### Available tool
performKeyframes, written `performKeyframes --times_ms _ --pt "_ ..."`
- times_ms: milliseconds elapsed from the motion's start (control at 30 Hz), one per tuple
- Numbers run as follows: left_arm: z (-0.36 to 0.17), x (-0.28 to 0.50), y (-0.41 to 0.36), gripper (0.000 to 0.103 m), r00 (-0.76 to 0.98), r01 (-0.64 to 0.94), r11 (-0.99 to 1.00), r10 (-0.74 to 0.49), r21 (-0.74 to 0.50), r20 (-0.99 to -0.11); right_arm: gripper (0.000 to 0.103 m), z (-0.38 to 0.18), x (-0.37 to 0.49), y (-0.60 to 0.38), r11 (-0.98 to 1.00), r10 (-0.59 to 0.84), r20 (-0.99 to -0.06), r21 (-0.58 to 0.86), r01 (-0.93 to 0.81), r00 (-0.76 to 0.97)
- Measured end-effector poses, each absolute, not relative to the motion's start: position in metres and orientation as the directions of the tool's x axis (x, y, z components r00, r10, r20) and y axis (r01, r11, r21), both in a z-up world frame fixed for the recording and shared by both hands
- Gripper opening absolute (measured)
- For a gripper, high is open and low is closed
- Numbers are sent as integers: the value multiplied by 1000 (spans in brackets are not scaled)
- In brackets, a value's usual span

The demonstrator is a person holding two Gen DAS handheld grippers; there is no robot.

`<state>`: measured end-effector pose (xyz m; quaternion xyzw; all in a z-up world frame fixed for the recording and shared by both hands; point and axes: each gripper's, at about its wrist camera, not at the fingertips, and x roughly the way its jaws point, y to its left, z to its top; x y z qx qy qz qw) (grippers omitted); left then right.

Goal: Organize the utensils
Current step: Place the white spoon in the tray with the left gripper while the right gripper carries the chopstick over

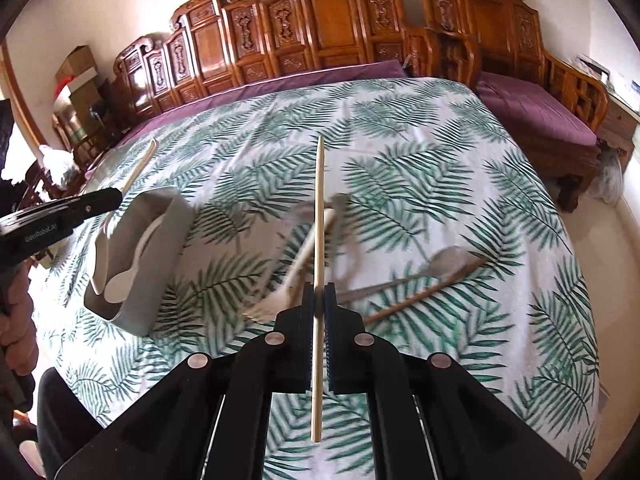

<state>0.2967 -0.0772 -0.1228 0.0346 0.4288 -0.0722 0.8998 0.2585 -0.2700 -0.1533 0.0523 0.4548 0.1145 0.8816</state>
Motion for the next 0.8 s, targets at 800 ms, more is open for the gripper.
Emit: performKeyframes --times_ms 800 --pt "-151 291 26 18 591 46 998 -58 -38 -804 6 -143 264 -137 927 333 -796 179 -329 506"
